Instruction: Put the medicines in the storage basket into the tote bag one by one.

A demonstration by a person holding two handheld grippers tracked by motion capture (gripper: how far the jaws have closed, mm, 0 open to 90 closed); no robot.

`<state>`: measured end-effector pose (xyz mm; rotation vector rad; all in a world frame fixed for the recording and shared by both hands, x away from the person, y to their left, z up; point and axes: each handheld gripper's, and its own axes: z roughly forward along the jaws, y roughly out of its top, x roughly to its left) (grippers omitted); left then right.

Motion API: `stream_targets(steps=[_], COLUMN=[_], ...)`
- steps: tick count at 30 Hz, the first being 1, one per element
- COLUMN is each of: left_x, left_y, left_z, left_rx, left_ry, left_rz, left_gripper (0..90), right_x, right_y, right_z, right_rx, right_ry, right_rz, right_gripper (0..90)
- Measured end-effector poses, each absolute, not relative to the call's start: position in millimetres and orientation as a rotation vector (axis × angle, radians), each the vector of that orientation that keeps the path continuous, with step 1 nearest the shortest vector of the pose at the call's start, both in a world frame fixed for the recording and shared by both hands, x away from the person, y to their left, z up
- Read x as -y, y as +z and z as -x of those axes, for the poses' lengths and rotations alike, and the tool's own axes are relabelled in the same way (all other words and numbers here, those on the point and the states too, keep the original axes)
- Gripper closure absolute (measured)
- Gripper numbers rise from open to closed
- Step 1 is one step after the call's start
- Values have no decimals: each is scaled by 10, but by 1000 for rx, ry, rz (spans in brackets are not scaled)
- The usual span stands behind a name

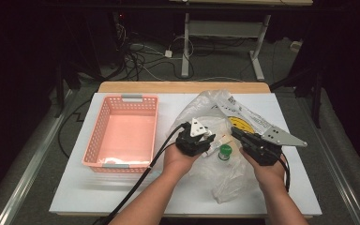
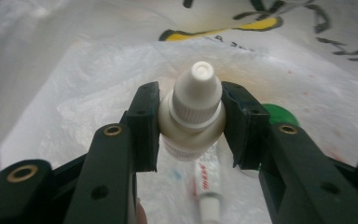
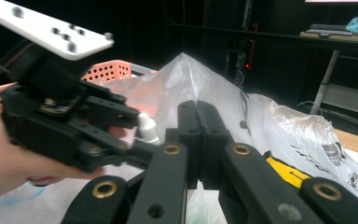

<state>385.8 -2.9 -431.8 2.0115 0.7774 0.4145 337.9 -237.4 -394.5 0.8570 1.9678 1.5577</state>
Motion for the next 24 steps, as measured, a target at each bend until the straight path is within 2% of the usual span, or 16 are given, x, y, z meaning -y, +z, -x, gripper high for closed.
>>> stream_targets(steps=[14,24], left_x=[203,228], left_y=[-4677,-4739], left_z=[-4083,-4150], left_rx=[-870,-894], left_ry=[386,368], left_rz=[-2049,-2030], left_gripper=[574,574], right_x=[2384,2384], right_y=[-3967,-3965], right_z=[-3391,-3384], right_rx=[-1973,-1975], right_ry=[1556,1557], right_rz=[-864,-861], right_gripper=[900,900])
